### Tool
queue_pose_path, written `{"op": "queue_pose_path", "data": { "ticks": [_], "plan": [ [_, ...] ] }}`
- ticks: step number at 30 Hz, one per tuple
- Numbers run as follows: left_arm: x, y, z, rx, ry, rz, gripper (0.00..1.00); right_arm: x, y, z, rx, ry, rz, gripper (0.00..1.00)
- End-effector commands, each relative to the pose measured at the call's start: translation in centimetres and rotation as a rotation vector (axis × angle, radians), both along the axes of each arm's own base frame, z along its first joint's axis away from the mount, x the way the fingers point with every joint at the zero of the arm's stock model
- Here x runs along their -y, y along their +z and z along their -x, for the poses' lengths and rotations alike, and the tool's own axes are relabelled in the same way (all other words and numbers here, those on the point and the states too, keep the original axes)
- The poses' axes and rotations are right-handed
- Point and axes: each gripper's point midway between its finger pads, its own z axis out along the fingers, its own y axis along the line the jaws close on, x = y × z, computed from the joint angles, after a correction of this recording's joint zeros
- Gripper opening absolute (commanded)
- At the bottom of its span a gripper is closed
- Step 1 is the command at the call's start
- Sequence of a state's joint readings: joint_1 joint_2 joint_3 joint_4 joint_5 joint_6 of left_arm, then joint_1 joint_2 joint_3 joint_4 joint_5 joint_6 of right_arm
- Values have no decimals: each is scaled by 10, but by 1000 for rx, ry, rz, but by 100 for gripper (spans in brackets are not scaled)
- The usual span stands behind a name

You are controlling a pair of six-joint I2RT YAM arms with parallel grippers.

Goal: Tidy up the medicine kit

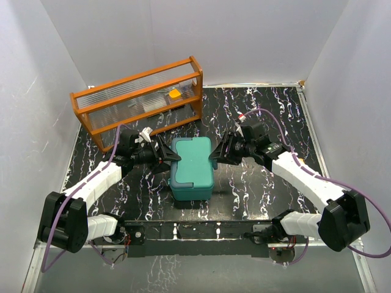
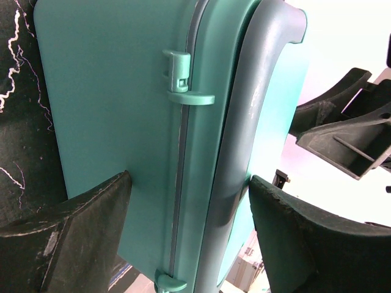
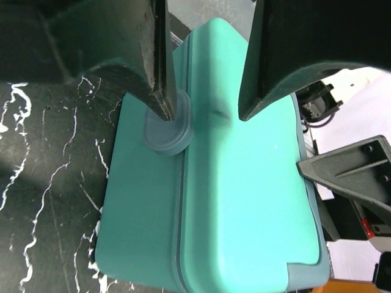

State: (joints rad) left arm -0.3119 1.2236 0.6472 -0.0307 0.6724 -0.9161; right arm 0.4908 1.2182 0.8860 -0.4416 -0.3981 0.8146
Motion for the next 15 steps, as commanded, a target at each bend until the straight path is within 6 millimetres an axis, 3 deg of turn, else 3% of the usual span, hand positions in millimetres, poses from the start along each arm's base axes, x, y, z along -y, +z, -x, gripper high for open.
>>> {"op": "queue_pose_path", "data": {
  "ticks": [1,6,9,12,15],
  "plan": [
    [1,7,-1,17,-12,-10,75,10,31,-24,135,-80,43,45],
    [-1,7,-1,16,-10,-26,76,39,26,-36,154,-228,161,45],
    [-2,6,-2,14,-11,-37,77,60,13,-39,155,-295,266,41],
    [-1,6,-1,12,-16,-35,77,69,-6,-38,132,-279,356,28],
    [0,6,-1,10,-32,-32,74,65,-22,-36,110,-205,386,18]
  ]
}}
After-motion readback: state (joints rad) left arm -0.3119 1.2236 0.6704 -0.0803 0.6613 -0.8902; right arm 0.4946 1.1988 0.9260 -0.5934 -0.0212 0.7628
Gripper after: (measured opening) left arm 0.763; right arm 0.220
